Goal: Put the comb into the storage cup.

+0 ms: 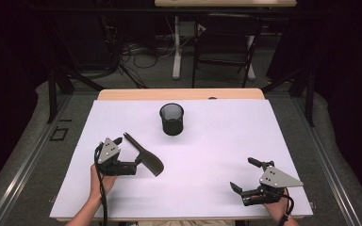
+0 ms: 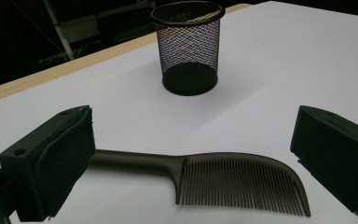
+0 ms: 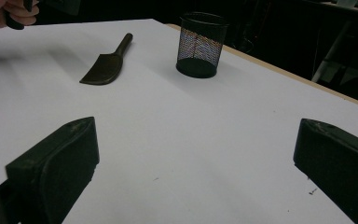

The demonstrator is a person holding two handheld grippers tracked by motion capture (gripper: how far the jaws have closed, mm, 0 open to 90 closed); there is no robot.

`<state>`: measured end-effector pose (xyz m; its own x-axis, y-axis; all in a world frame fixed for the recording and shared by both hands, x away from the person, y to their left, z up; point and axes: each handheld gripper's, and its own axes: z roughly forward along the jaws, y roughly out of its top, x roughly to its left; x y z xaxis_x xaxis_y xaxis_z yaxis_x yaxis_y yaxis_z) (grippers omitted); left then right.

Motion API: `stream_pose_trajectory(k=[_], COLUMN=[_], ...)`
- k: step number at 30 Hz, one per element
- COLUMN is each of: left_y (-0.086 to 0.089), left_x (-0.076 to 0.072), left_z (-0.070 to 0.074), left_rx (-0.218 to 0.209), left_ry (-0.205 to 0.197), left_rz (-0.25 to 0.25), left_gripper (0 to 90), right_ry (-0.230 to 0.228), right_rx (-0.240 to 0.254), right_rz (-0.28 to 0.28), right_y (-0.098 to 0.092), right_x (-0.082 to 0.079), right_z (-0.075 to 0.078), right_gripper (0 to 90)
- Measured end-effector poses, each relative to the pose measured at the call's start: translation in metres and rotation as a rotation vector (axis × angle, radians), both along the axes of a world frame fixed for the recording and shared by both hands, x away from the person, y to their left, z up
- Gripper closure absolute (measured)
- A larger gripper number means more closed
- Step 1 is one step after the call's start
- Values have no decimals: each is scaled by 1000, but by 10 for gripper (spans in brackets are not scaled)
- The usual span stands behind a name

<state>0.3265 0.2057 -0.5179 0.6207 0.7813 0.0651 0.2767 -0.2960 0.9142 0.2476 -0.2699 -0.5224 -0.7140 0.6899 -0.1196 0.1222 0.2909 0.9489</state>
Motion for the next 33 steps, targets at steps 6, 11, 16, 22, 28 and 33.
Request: stream_pose_trajectory(k=[6, 11, 16, 22, 28, 33], left_y=[-4, -5, -5, -4, -3, -4], left_x=[8, 12, 19, 26, 36, 46], left_z=[0, 1, 4, 5, 7, 6], left_rx=[12, 16, 20, 26, 29, 45], left_ry=[6, 4, -1, -1, -5, 4], left_rz=[11, 17, 29, 43, 59, 66], left_gripper=[0, 0, 0, 0, 0, 0], right_ry=[3, -2, 10, 8, 6, 7], right_rx=[0, -4, -2, -4, -2, -4], right_rz=[0, 0, 0, 0, 2, 1], right_y=[-1, -1, 0, 0, 0, 0], right_x=[0, 0, 0, 1, 0, 1], right_z=[0, 0, 0, 0, 0, -1], right_gripper=[0, 0, 0, 0, 0, 0])
